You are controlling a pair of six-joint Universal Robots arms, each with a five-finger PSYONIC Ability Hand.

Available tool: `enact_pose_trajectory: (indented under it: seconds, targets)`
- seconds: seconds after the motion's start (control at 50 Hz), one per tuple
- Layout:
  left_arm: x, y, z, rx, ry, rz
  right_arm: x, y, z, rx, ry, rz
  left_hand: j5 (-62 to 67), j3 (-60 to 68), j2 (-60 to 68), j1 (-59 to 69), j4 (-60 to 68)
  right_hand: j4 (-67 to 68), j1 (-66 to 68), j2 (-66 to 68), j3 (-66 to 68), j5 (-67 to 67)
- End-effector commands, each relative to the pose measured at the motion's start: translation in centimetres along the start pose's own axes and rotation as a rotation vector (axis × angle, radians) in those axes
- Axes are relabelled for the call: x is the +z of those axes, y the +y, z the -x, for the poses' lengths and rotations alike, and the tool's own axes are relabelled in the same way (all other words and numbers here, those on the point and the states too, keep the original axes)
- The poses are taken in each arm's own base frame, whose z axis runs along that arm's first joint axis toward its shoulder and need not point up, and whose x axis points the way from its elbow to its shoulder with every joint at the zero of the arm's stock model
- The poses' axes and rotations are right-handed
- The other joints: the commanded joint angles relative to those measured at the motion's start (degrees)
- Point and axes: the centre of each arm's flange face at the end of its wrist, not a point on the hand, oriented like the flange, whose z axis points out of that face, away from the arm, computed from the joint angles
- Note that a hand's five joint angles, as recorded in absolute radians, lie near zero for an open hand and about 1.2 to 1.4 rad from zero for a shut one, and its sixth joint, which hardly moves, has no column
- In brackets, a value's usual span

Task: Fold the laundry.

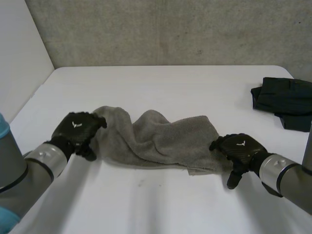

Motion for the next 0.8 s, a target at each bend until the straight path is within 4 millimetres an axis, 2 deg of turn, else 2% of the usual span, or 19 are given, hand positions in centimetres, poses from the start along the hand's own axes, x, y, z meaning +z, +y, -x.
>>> enact_pose_trajectory:
  seconds: [0.02,0.12,0.26,0.4,0.46,0.48,0.52,0.68,0.72,0.8]
  targets:
    - [0.5,1.4,0.4,-0.004,0.005,0.039,1.1,0.6,0.1,-0.024,0.0,-0.048,4.27,3.89,4.09,4.38,4.7,9.07,11.92,9.61,9.06,9.28]
    - [2.2,2.1,0.6,-0.005,0.008,0.045,2.1,0.7,-0.3,-0.038,0.013,-0.074,4.43,4.06,4.26,4.55,4.87,15.96,18.81,16.5,15.95,16.17]
    - [4.6,3.0,0.8,0.005,0.005,0.035,3.1,0.9,-0.5,-0.046,0.018,-0.08,5.1,4.73,4.93,5.22,5.54,19.17,22.02,19.71,19.16,19.38]
    - [6.1,3.6,0.7,0.06,0.018,0.037,4.0,0.9,-0.9,-0.048,0.022,-0.081,9.14,8.76,8.96,9.25,9.57,33.44,36.28,33.98,33.43,33.65]
    - [6.8,4.0,0.7,0.091,0.019,0.041,4.2,1.0,-1.0,-0.047,0.024,-0.078,15.19,14.81,15.01,15.3,15.62,39.51,42.35,40.04,39.49,39.71]
    - [6.9,4.0,0.7,0.097,0.023,0.042,4.3,0.9,-1.0,-0.048,0.021,-0.079,16.86,16.49,16.69,16.98,17.3,49.19,52.03,49.72,49.17,49.39]
    - [7.1,4.2,0.6,0.106,0.026,0.044,4.3,0.9,-1.1,-0.049,0.022,-0.082,26.43,26.06,26.26,26.55,26.87,59.5,62.35,60.04,59.49,59.71]
    - [7.4,3.5,0.5,0.118,0.029,0.019,4.1,-0.2,-1.7,-0.054,0.041,-0.106,43.11,42.73,42.93,43.22,43.54,60.83,63.68,61.37,60.82,61.04]
    - [7.6,3.4,0.4,0.121,0.032,0.015,4.0,-0.5,-1.8,-0.057,0.045,-0.115,53.46,53.08,53.28,53.57,53.89,60.83,63.68,61.37,60.82,61.04]
    - [7.8,3.2,0.3,0.124,0.031,0.009,3.8,-1.4,-1.9,-0.062,0.049,-0.133,53.53,53.15,53.35,53.65,53.96,60.83,63.68,61.37,60.82,61.04]
